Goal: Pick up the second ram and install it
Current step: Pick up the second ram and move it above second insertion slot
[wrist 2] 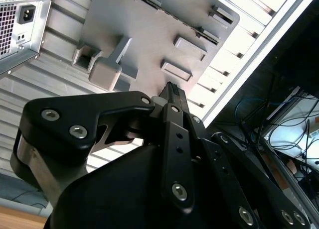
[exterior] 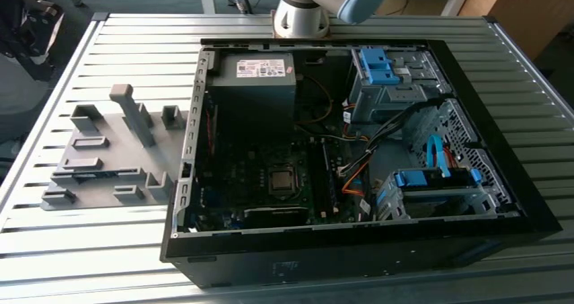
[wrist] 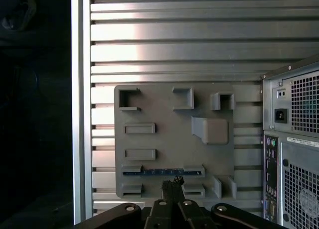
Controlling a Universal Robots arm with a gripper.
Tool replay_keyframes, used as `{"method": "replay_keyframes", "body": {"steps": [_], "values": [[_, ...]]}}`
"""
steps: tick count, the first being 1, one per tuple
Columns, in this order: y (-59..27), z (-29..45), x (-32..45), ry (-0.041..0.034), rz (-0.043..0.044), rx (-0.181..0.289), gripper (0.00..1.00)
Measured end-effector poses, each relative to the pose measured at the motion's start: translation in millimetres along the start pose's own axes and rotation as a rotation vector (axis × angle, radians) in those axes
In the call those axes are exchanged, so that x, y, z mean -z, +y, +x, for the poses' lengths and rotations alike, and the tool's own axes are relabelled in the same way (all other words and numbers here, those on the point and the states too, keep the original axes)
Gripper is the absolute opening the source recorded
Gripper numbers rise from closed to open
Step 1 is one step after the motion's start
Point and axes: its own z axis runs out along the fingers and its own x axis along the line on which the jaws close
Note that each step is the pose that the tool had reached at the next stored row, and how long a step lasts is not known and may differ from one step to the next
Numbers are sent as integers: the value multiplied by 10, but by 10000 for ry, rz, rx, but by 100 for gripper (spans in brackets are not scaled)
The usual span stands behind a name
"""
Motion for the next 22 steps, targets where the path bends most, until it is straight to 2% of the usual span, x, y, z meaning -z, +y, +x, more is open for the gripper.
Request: {"method": "replay_keyframes", "body": {"steps": [11, 17, 22], "values": [[0, 0, 0, 2, 2, 77, 11], [-1, 3, 0, 11, 10, 690, 11], [-1, 5, -2, 22, 19, 1412, 11]]}}
